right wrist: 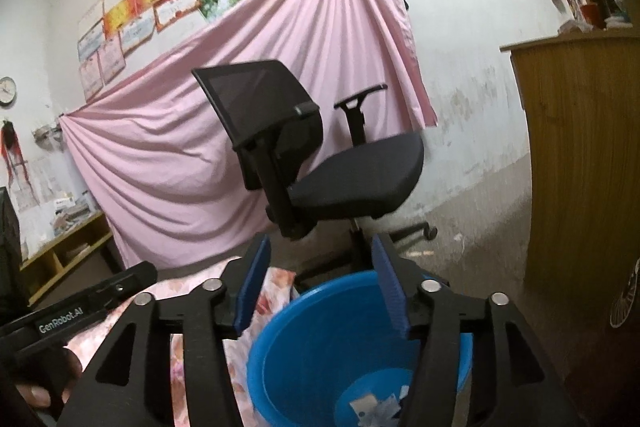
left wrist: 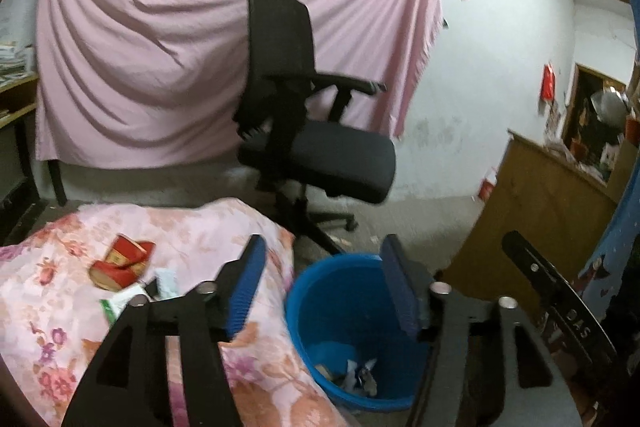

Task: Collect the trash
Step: 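Move both grippers back to the bed and grasp the white-green medicine box with the right gripper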

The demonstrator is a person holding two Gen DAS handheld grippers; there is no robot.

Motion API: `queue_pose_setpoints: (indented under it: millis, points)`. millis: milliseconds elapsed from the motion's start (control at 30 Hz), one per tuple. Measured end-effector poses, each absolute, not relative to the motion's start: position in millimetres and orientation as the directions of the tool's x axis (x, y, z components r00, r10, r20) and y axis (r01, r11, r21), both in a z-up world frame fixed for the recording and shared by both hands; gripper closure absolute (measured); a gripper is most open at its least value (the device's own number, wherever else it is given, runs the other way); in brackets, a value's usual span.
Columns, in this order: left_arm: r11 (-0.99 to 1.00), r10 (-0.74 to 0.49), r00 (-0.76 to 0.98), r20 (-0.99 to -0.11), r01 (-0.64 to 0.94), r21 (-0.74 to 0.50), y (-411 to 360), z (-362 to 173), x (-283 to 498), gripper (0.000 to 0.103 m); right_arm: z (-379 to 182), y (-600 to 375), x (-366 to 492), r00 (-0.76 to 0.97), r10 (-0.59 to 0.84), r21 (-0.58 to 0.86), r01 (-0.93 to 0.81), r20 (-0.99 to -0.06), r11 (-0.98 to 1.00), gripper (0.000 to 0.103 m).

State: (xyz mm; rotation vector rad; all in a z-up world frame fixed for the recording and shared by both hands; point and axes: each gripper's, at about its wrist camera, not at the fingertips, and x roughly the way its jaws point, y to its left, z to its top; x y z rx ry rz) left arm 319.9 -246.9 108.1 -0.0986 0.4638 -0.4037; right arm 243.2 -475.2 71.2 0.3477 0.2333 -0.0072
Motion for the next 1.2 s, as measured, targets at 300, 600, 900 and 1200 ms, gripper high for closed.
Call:
queue_pose_setpoints:
  millis: [300,600,900,1200]
  points:
    - [0.944,-0.303,0.913,-0.272,0.249,-0.217,-190,122,304,0.004,89,-445,234,0.997,0.033,0.331,-0.008,-0.07,0.944,0.0]
    - [0.969,-0.191,0.95,-0.246,0.143,-0.199,-132,116,295,0.004,99,-397,242,0.994,0.105,0.263,-0.099,-0.009,0.96,0.0]
    - [0.98,-0.109,0.953,-0.284,0.055,-0.192,-74,102,288,0.004,94,-341,260,0.985,0.171,0.191,-0.161,-0.036,0.968,0.0]
    - [0.983,-0.123,0.911,-0.395,0.057,-0.176,-52,71,299,0.004,78,-302,282,0.968,0.206,0.137,-0.187,-0.145,0.973,0.0]
